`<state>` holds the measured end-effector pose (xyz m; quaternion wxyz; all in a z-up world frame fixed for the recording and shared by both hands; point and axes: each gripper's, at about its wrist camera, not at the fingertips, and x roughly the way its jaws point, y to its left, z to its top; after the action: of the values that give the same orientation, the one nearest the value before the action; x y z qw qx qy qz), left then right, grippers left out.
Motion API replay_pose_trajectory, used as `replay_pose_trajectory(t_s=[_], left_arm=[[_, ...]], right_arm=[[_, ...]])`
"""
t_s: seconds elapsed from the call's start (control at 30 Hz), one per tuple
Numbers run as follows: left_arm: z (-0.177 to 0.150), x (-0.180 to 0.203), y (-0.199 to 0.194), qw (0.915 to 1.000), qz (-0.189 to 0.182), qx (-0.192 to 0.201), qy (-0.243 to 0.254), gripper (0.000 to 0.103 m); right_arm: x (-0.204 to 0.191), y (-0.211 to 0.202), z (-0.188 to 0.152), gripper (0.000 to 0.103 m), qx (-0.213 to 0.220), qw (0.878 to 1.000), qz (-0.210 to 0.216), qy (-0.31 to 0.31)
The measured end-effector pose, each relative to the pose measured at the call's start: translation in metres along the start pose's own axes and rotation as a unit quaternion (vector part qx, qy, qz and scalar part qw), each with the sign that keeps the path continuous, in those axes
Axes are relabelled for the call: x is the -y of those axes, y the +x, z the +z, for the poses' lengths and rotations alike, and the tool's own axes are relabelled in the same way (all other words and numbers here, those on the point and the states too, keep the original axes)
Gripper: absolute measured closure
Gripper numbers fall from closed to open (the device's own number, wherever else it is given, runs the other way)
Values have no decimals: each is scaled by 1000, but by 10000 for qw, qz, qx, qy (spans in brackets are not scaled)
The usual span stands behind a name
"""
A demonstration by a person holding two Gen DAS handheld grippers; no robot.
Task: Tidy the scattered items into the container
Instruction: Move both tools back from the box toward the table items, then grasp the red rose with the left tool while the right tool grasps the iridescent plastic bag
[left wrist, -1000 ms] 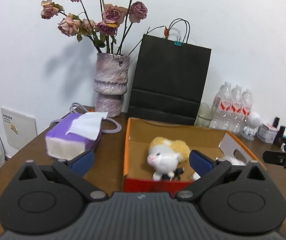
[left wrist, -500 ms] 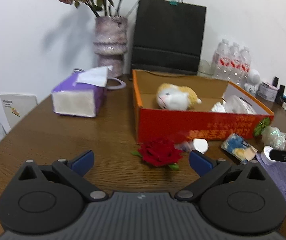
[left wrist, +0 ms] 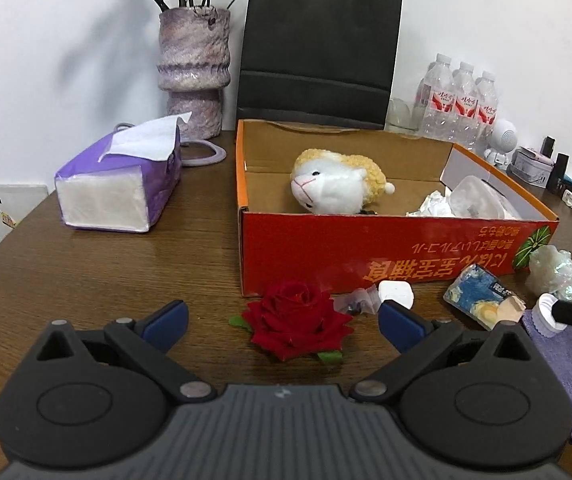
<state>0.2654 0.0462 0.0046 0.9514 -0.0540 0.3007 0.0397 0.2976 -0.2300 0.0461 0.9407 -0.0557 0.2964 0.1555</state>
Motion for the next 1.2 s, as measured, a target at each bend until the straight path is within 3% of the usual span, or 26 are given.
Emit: replay_pose_trajectory(t_s=[0.13,0.27,0.33,0.37,0.4,0.5,1.2], left_arm=[[3,0,12,10000,7,-74,-44,0],[3,-1,20,9999,-22,-113,-84,0],[1,-2,21,9999,-64,-109,-89,8],[1,-3,21,9999,-91,-116,-86,24],[0,-4,21,9998,-139,-117,-107,43],[-2,-7,16,9995,-290,-24,-135,56],[-10,-14,-23,9966,-251,625,-484,63]], right_arm=[[7,13,6,18,-63,9998,-1,210],[16,27,12,35,-180,9986,67,496],[20,32,11,48,-250,9975,144,642],[22,34,10,60,-283,9970,180,701],[23,34,9,61,-279,9966,210,742],[24,28,7,62,-116,9969,194,758],[14,-5,12,62,556,9966,209,572]])
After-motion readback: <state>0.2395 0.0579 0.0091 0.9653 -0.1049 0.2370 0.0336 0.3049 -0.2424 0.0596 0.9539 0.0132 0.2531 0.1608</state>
